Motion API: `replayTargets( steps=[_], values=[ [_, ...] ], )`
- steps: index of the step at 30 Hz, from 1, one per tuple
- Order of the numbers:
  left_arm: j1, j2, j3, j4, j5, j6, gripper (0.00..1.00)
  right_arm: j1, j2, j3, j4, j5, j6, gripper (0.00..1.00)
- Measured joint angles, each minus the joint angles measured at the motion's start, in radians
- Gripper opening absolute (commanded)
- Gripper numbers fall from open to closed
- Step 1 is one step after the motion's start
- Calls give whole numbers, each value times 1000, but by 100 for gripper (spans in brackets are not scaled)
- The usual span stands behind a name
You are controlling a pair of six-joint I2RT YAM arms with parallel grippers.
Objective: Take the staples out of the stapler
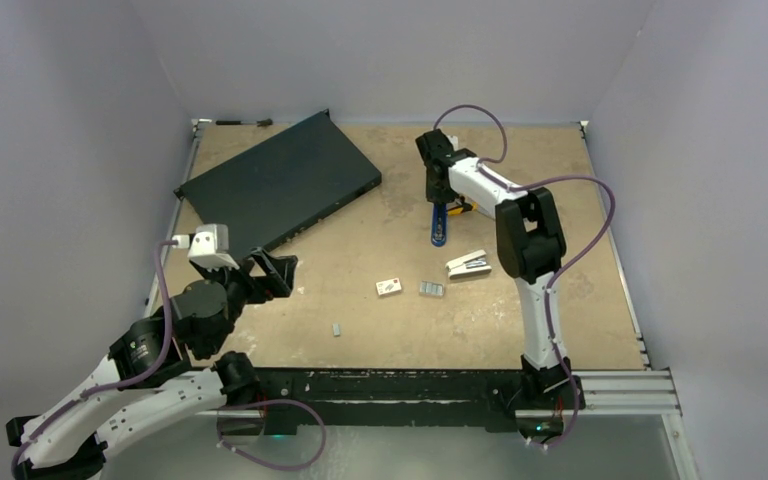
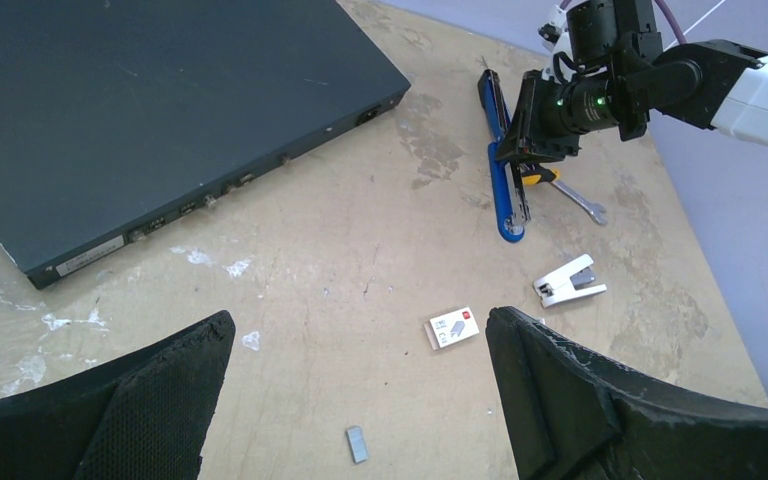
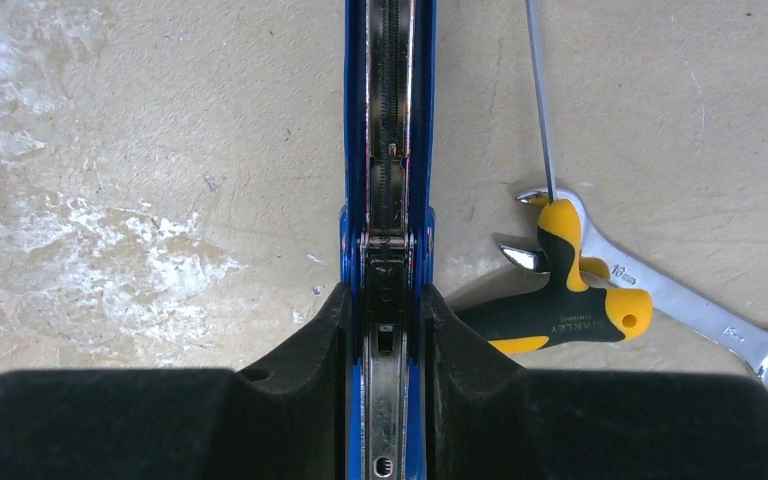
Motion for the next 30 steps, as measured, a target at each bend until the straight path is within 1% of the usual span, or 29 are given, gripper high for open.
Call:
replayTargets(
  steps=[5,11,18,25,30],
  values=[
    [0,0,0,0,0,0,95,2,0,0,9,-8,-35,0],
    [0,1,-1,1,0,0,95,15,0,0,23,-72,-67,0],
    [0,5,-2,3,0,0,95,31,0,0,46,-154,-64,0],
    [0,5,-3,4,0,-1,95,53,1,2,46,-160,-55,0],
    [0,5,-11,5,0,-1,95,67,31,58,34,-158,-29,0]
  ],
)
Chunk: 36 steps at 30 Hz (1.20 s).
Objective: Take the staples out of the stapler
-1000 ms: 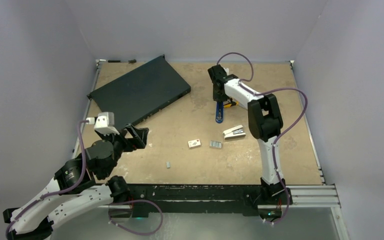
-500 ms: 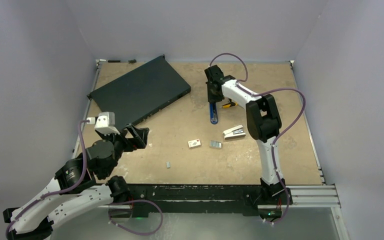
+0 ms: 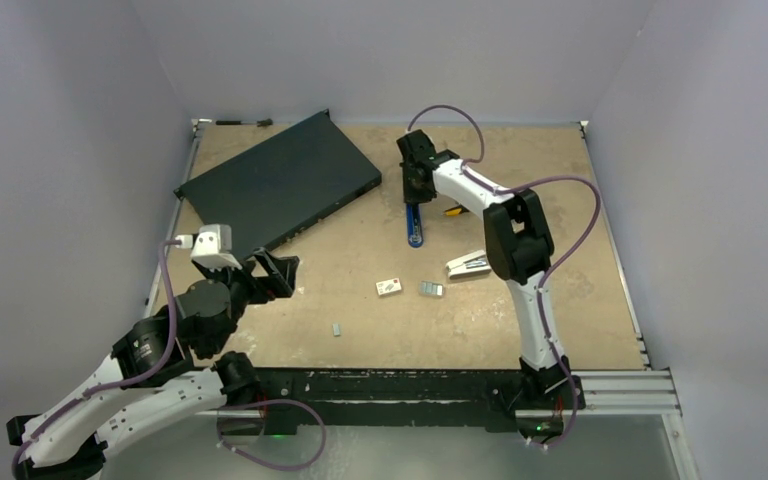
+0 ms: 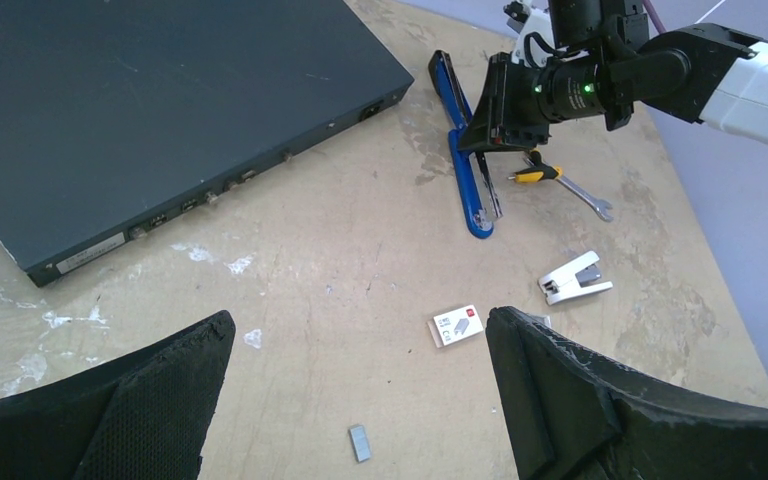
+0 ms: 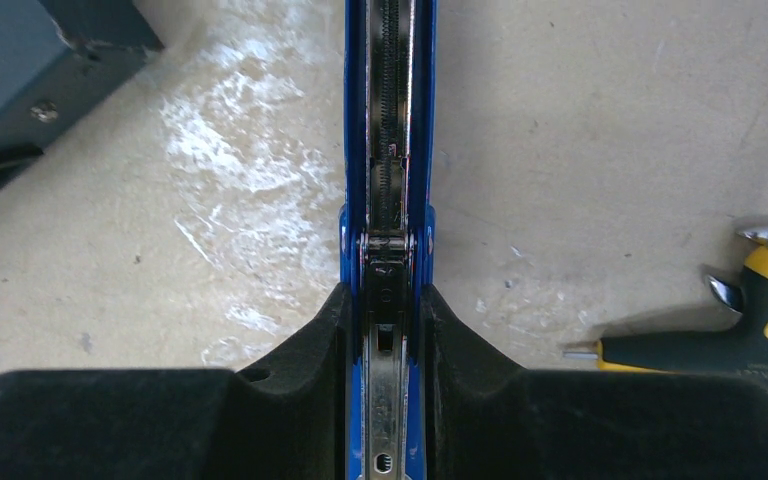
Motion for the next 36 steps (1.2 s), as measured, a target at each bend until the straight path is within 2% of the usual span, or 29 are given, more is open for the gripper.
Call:
replayTargets(
  steps=[5,7,12,18,23,30,36],
  values=[
    [0,0,-1,0,0,0,95,19,35,49,0,0,33,3],
    [0,0,-1,0,0,0,95,31,51,76,-5,1,43,9],
    [0,0,-1,0,0,0,95,62,79,118,-5,0,59,43],
    [0,0,-1,0,0,0,96,74,21,54,14,-1,78,72],
    [0,2,-1,0,-1,0,96,64,-171,-110,29,24,71,75],
    [0,3,-4,1,0,0,96,3,-595,-550,101,80,148,79],
    [0,48,-7,32,45,31,94,-37,-735,-790,82,143,297,85]
  ],
)
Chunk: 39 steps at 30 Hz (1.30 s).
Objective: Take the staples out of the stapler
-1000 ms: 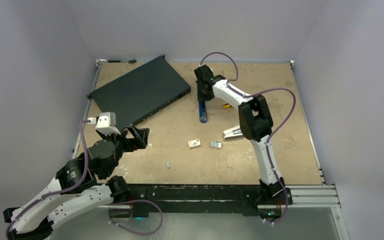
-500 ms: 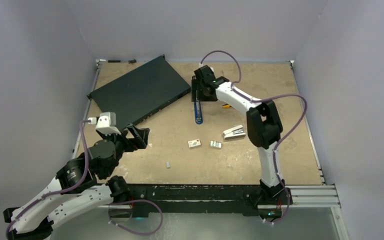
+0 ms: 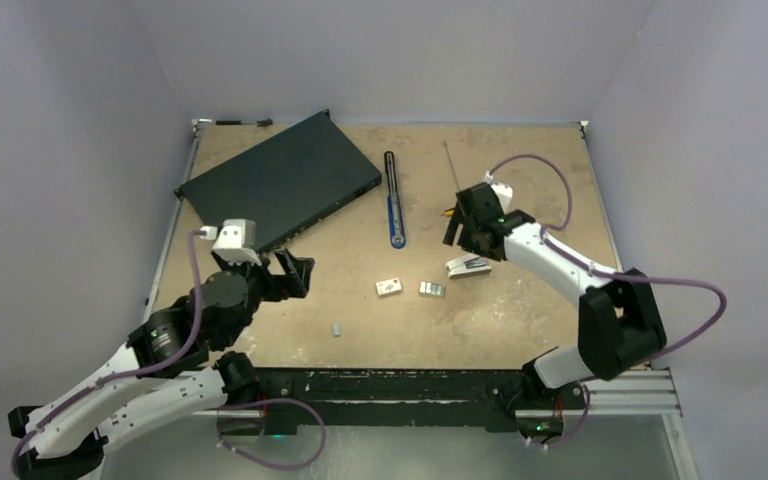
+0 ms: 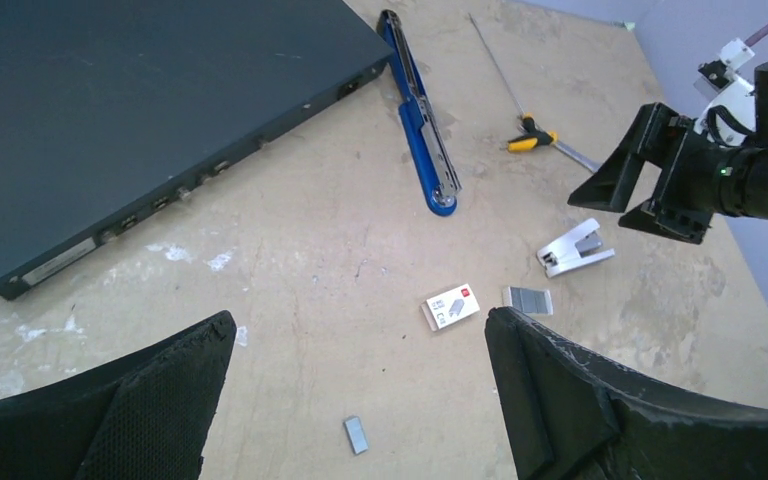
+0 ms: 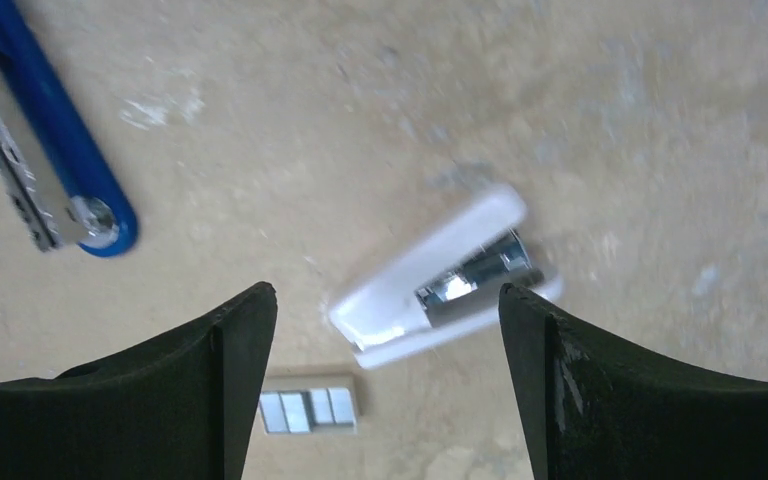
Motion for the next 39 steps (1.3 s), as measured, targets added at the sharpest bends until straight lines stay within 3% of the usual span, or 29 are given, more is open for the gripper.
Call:
replayTargets(
  steps=[7,9,11,17,39],
  values=[
    [0,259,1,127,163,79,91,-59,-211,-194,4,-3,105,85],
    [0,336,0,194,226,98,90,-83,-219,-206,19,-10,119,78],
    [0,378,0,251,267,110,88,-88,-215,-215,27,-13,125,62],
    [0,497,0,414,387,126,86,-105,-216,-273,59,-13,154,57],
    [0,453,-57,484,452,126,84,-140,-164,-359,161,-37,194,31]
  ],
)
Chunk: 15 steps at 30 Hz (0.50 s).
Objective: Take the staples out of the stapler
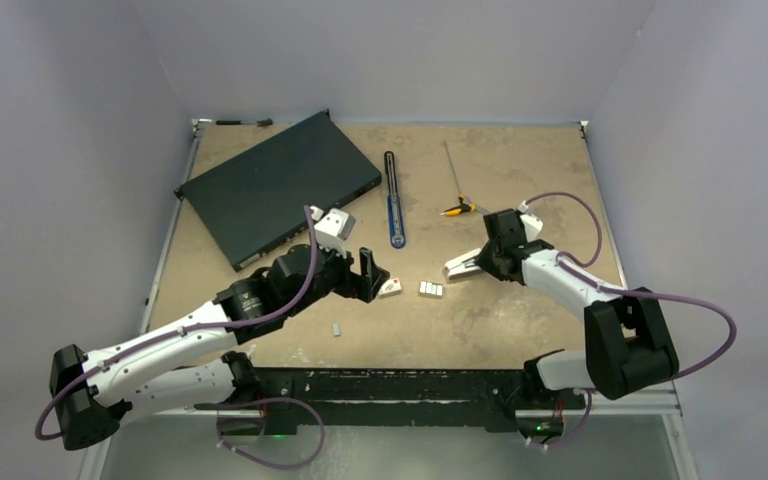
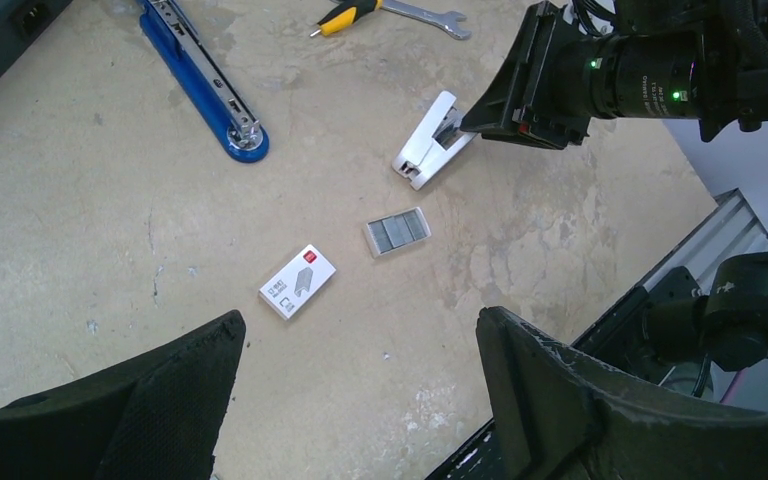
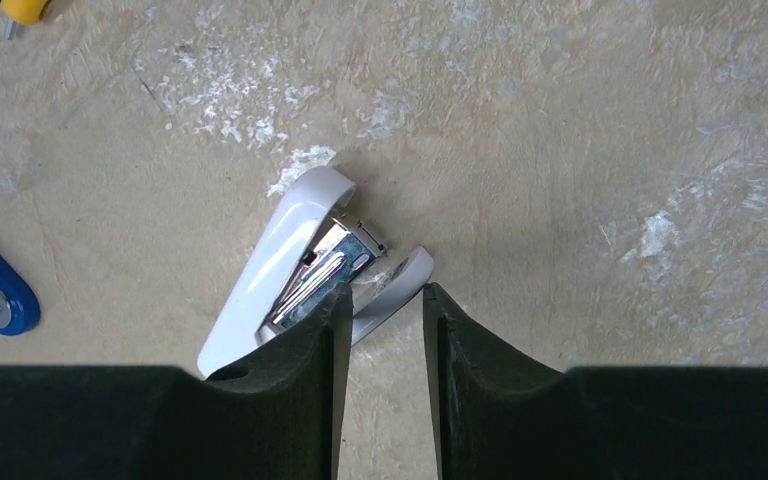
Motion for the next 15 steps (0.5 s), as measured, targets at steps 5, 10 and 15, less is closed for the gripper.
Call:
replayTargets(
  steps=[5,10,15],
  values=[
    [0,11,0,2,0,0,84,-1,17,-3,29,-1,0,18],
    [0,15,0,3,0,0,84,-1,18,-6,39,-1,-2,0],
    [0,29,-17,42,5,-5,87,-3,10,-17,51,-1,-3,0]
  ],
)
